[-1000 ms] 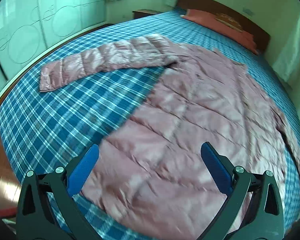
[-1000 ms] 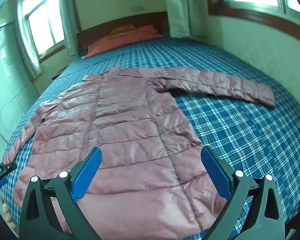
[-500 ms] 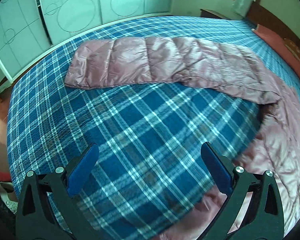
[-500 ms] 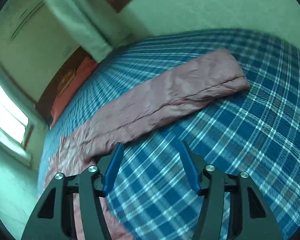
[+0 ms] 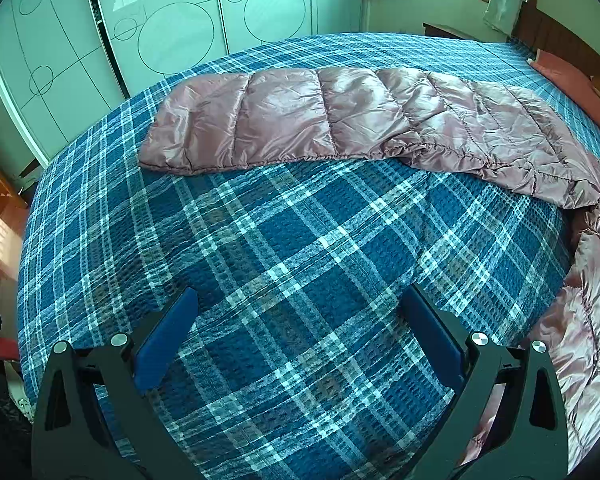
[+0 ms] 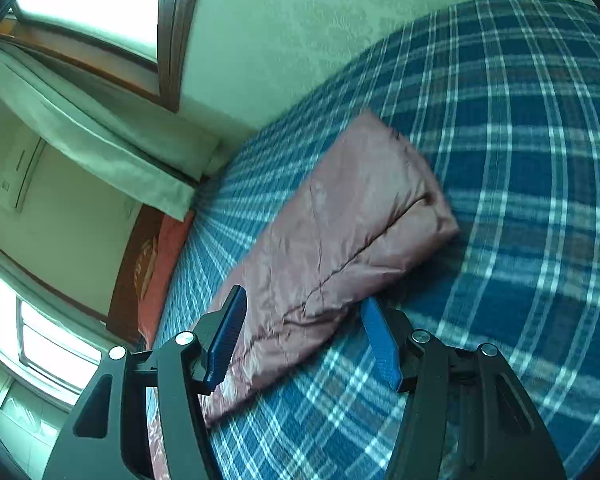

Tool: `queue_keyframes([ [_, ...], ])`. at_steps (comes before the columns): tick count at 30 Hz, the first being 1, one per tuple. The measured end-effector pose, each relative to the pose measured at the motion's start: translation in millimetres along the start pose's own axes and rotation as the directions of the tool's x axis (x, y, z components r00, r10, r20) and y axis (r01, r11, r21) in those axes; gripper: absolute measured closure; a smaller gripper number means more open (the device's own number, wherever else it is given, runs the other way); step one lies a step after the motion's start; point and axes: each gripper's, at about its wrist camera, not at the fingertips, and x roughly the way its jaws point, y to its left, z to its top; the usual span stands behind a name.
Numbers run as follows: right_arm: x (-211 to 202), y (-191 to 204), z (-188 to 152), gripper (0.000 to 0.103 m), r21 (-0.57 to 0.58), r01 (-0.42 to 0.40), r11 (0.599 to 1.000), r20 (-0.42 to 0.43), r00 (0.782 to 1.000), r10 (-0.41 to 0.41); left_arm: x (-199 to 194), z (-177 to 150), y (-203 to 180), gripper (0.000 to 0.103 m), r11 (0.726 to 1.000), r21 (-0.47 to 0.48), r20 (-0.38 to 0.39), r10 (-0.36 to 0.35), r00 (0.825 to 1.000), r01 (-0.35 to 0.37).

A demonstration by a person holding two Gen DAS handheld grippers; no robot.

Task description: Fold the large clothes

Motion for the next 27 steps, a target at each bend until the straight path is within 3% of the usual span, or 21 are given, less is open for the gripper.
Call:
queue_keyframes([
  [5, 11, 7, 16, 0.046, -0.086, 0.072, 0.994, 0.025, 0.997, -0.070, -5, -8, -3, 0.002, 1.000, 0.009, 0.019, 0.019, 1.000, -0.019],
  [6, 15, 10, 18, 0.050, -0.104, 0.084, 0.991, 0.030, 0.996, -0.081, -5, -8, -4, 0.002, 1.000, 0.009, 0.023, 0.020, 1.000, -0.020],
  [8, 24, 13, 22, 0.081, -0.133, 0.080, 0.988, 0.017, 0.997, -0.079, -6, -10, -4, 0.002, 1.000, 0.010, 0.028, 0.017, 0.999, -0.018],
  [11, 39, 19, 28, 0.092, -0.170, 0.098, 0.981, 0.003, 0.995, -0.099, -5, -10, -4, 0.002, 1.000, 0.012, 0.034, 0.017, 0.999, -0.018],
  [16, 30, 79, 17, 0.094, -0.319, 0.044, 0.947, 0.033, 0.999, -0.035, -3, -9, -4, 0.002, 1.000, 0.014, 0.037, 0.016, 0.999, -0.017],
  [20, 23, 157, -33, 0.094, -0.520, -0.056, 0.852, -0.018, 0.998, 0.054, -3, -9, -5, 0.002, 1.000, 0.015, 0.036, 0.016, 0.999, -0.017],
  [23, 28, 211, -90, 0.094, -0.639, -0.143, 0.755, -0.109, 0.989, 0.096, -3, -9, -5, 0.002, 1.000, 0.015, 0.037, 0.016, 0.999, -0.017],
  [27, 43, 269, -179, 0.094, -0.713, -0.278, 0.644, -0.264, 0.957, 0.121, -3, -10, -5, 0.002, 1.000, 0.011, 0.037, 0.010, 0.999, -0.010],
])
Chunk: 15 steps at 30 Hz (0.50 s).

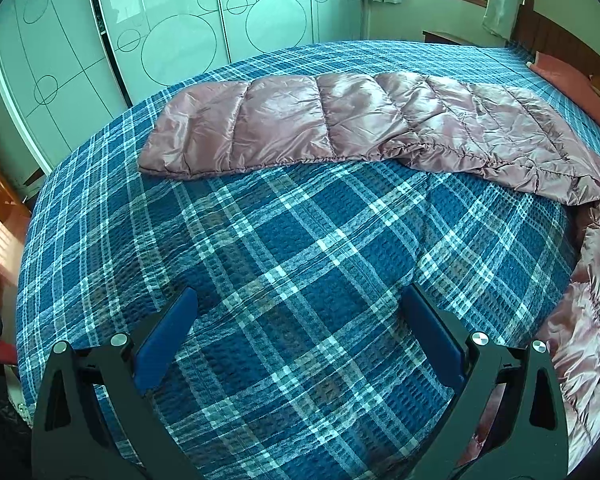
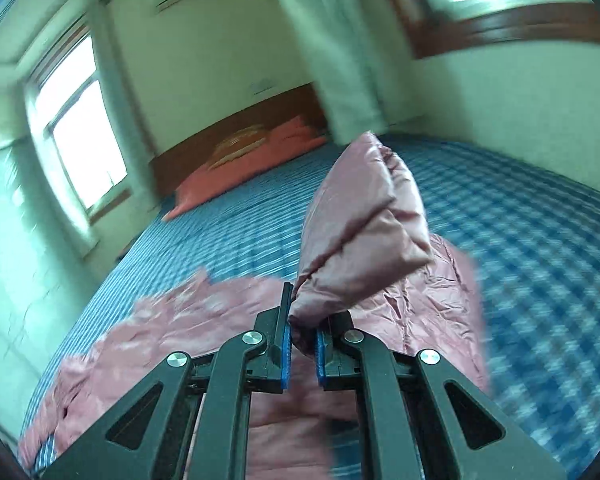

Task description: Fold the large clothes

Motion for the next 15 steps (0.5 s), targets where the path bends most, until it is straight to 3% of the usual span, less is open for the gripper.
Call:
queue_keyframes([
  [7, 64, 140, -46, 0.094, -0.171, -0.174, 0.970, -0.169, 0.975, 0.145, 3, 1, 3, 0.002, 1.000, -0.008, 0.002, -0.011, 1.000, 0.011],
  [15, 107, 217, -119, 0.094, -0.238, -0.281, 0.930, -0.359, 0.915, 0.185, 4, 1, 4, 0.002, 1.000, -0.010, 0.005, -0.014, 1.000, 0.014],
])
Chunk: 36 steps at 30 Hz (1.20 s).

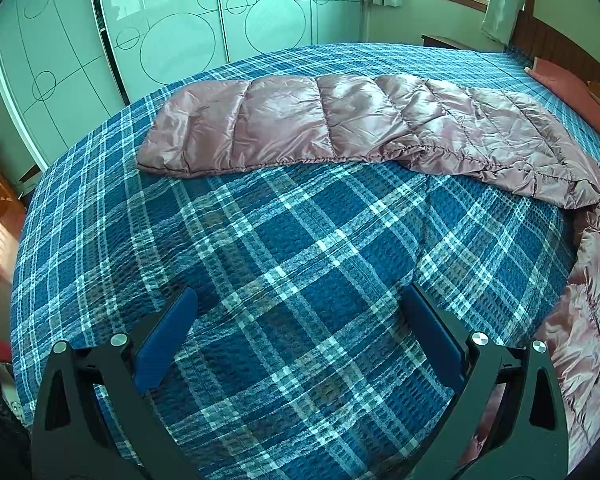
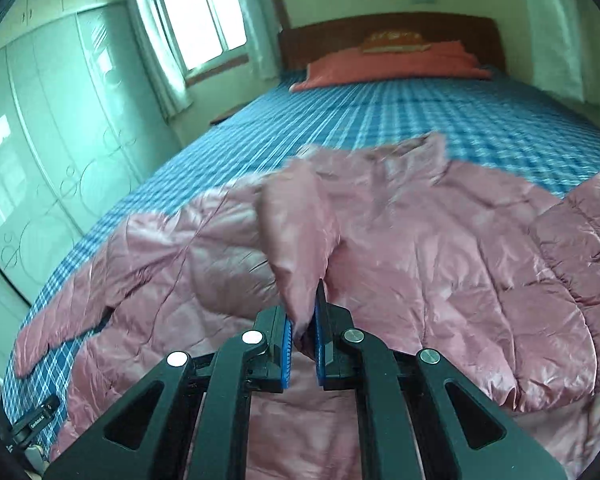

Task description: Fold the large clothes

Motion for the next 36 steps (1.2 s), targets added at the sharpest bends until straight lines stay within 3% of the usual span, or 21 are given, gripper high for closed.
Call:
queue_keyframes([
  [5, 31, 38, -7, 0.093, -0.034, -0.072, 0.997, -0.089, 0.994, 0.069, -1, 0, -1, 0.002, 1.000, 0.000, 0.000, 0.000, 1.000, 0.000],
  [8, 39, 48, -10, 0.088, -0.056, -0.080, 0.995, -0.146, 0.987, 0.071, 1, 1, 0, 0.002, 1.000, 0.000, 0.000, -0.001, 1.000, 0.001],
  [10, 31, 48, -11, 0.067, -0.040, -0.109, 0.993, -0.155, 0.983, 0.101, 0, 0, -1, 0.002, 1.000, -0.001, 0.001, -0.002, 1.000, 0.002],
  [12, 12, 38, -9, 0.053, -0.001, -0.136, 0.991, -0.134, 0.982, 0.135, 1, 1, -1, 0.002, 1.000, -0.001, 0.001, -0.002, 1.000, 0.002],
  [16, -42, -8, 0, 0.052, 0.071, -0.153, 0.986, -0.032, 0.987, 0.155, 0, 0, -1, 0.002, 1.000, -0.001, 0.002, -0.002, 1.000, 0.002],
  [18, -65, -43, 6, 0.052, 0.096, -0.080, 0.992, 0.023, 0.997, 0.079, 1, 1, -1, 0.002, 1.000, 0.000, 0.002, -0.001, 1.000, 0.001],
  [20, -76, -80, 8, 0.052, 0.096, 0.100, 0.990, 0.048, 0.993, -0.105, 1, 1, 0, 0.002, 1.000, 0.000, 0.003, 0.001, 1.000, -0.001],
  [23, -70, -129, 0, 0.052, 0.129, 0.300, 0.945, 0.010, 0.953, -0.304, 0, 0, -1, 0.002, 1.000, -0.001, 0.002, -0.002, 1.000, 0.002],
  [24, -60, -148, -8, 0.052, 0.144, 0.360, 0.922, -0.042, 0.933, -0.358, 0, 0, -1, 0.002, 1.000, -0.001, 0.003, -0.002, 1.000, 0.002],
  [26, -35, -173, -26, 0.052, 0.171, 0.365, 0.915, -0.161, 0.927, -0.340, 1, 1, 0, 0.002, 1.000, -0.001, 0.002, -0.002, 1.000, 0.002],
  [27, -31, -175, -31, 0.052, 0.174, 0.349, 0.921, -0.166, 0.932, -0.322, 1, 0, -1, 0.002, 1.000, -0.001, 0.002, -0.002, 1.000, 0.002],
  [32, -45, -163, -1, 0.052, 0.141, 0.350, 0.926, -0.083, 0.936, -0.341, 0, 0, -1, 0.002, 1.000, -0.001, 0.004, -0.002, 1.000, 0.002],
  [36, -37, -184, 25, 0.052, 0.171, 0.372, 0.912, -0.034, 0.927, -0.372, 0, 0, -1, 0.002, 1.000, -0.002, 0.004, -0.003, 1.000, 0.003],
])
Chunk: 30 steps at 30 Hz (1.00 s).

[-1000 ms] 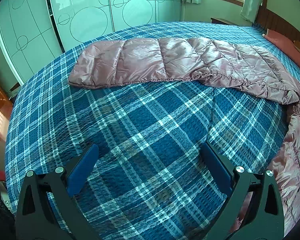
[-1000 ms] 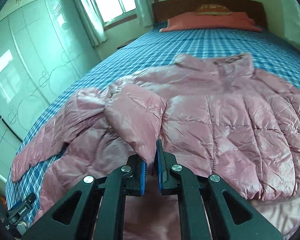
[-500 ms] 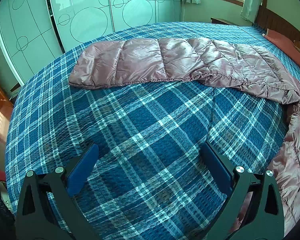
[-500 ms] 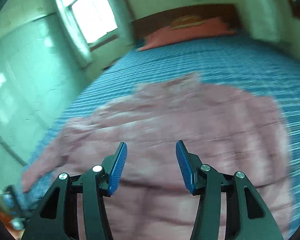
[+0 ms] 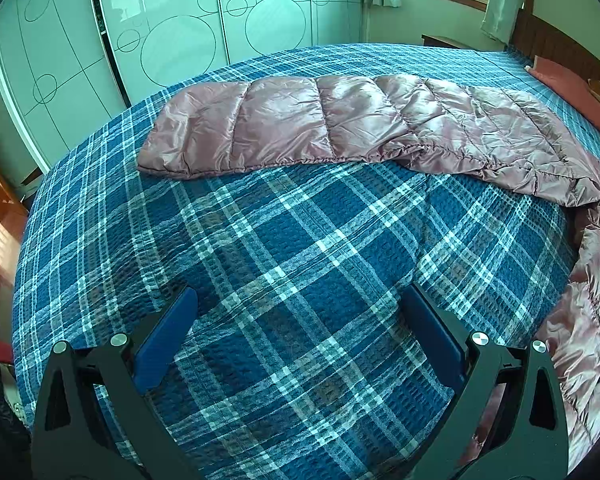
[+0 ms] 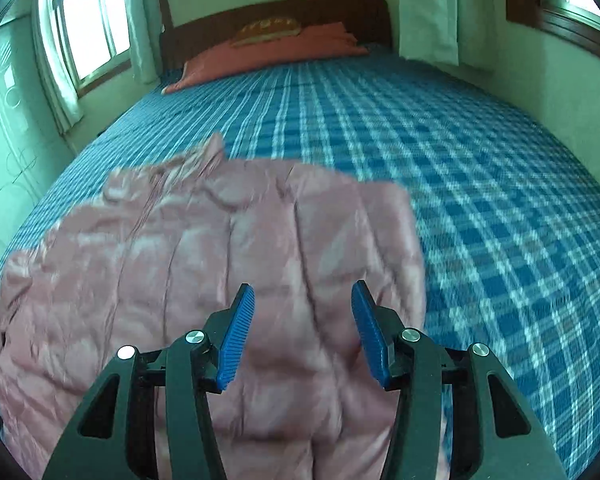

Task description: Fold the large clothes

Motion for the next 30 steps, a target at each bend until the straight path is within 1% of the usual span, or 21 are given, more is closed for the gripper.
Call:
queue_keyframes([
  [1, 11, -2, 5, 0.052, 0.009, 0.010, 1.000, -0.007, 1.000, -0.010, 0, 0, 0, 0.002, 1.000, 0.000, 0.000, 0.000, 1.000, 0.000],
  [2, 27, -5, 10, 0.052, 0.019, 0.033, 0.999, -0.043, 0.999, -0.032, 1, 0, 0, 0.002, 1.000, 0.001, 0.000, 0.001, 1.000, -0.001],
  [3, 45, -10, 6, 0.052, 0.029, 0.038, 0.999, -0.111, 0.993, -0.035, 0, 0, 0, 0.002, 1.000, 0.000, 0.000, 0.000, 1.000, 0.000],
  [4, 55, -16, 2, 0.051, 0.035, 0.031, 0.999, -0.147, 0.989, -0.026, 0, 0, 0, 0.002, 1.000, 0.000, 0.000, 0.000, 1.000, 0.000],
  [5, 53, -17, 3, 0.051, 0.029, 0.035, 0.999, -0.128, 0.991, -0.031, 1, 0, 0, 0.002, 1.000, -0.001, 0.000, -0.001, 1.000, 0.001],
  [7, 43, -10, 10, 0.051, 0.014, 0.051, 0.999, -0.139, 0.989, -0.048, 0, 0, 0, 0.002, 1.000, -0.001, 0.001, -0.002, 1.000, 0.002],
  [9, 22, -5, 8, 0.051, 0.032, 0.019, 0.999, -0.091, 0.996, -0.016, 0, 0, -1, 0.002, 1.000, 0.000, 0.001, 0.000, 1.000, 0.000],
  [11, 4, 3, 0, 0.051, 0.024, -0.014, 1.000, -0.069, 0.998, 0.016, 0, 0, -1, 0.002, 1.000, 0.001, 0.002, 0.002, 1.000, -0.002],
  [13, -7, 12, -20, 0.051, -0.003, -0.035, 0.999, -0.057, 0.998, 0.035, 0, 0, 0, 0.002, 1.000, 0.000, 0.002, -0.001, 1.000, 0.001],
  [14, -7, 16, -30, 0.051, -0.016, -0.033, 0.999, -0.061, 0.998, 0.032, 1, 0, 1, 0.002, 1.000, 0.000, 0.002, -0.001, 1.000, 0.001],
  [16, 5, 24, -45, 0.051, -0.061, -0.015, 0.998, -0.098, 0.995, 0.009, 1, 0, 0, 0.002, 1.000, 0.001, 0.002, 0.000, 1.000, 0.000],
  [18, 11, 27, -54, 0.047, -0.095, -0.001, 0.995, -0.076, 0.997, -0.006, 0, 0, 0, 0.002, 1.000, 0.000, 0.001, -0.001, 1.000, 0.001],
  [21, 6, 34, -48, 0.046, -0.117, 0.023, 0.993, -0.075, 0.997, -0.032, 0, -1, 0, 0.002, 1.000, -0.001, 0.003, -0.003, 1.000, 0.003],
  [23, -5, 36, -47, 0.046, -0.087, -0.016, 0.996, -0.070, 0.998, 0.010, 1, 0, 0, 0.002, 1.000, -0.001, 0.002, -0.003, 1.000, 0.003],
  [25, -10, 38, -51, 0.046, -0.090, -0.026, 0.996, -0.058, 0.998, 0.021, 0, -1, 0, 0.002, 1.000, 0.000, 0.004, -0.001, 1.000, 0.001],
  [28, 6, 40, -57, 0.045, -0.114, -0.014, 0.993, -0.082, 0.997, 0.004, 0, -1, 0, 0.002, 1.000, -0.001, 0.003, -0.002, 1.000, 0.002],
  [30, 12, 39, -62, 0.043, -0.119, -0.008, 0.993, -0.076, 0.997, -0.001, 1, 0, 2, 0.002, 1.000, -0.007, -0.002, -0.011, 1.000, 0.011],
])
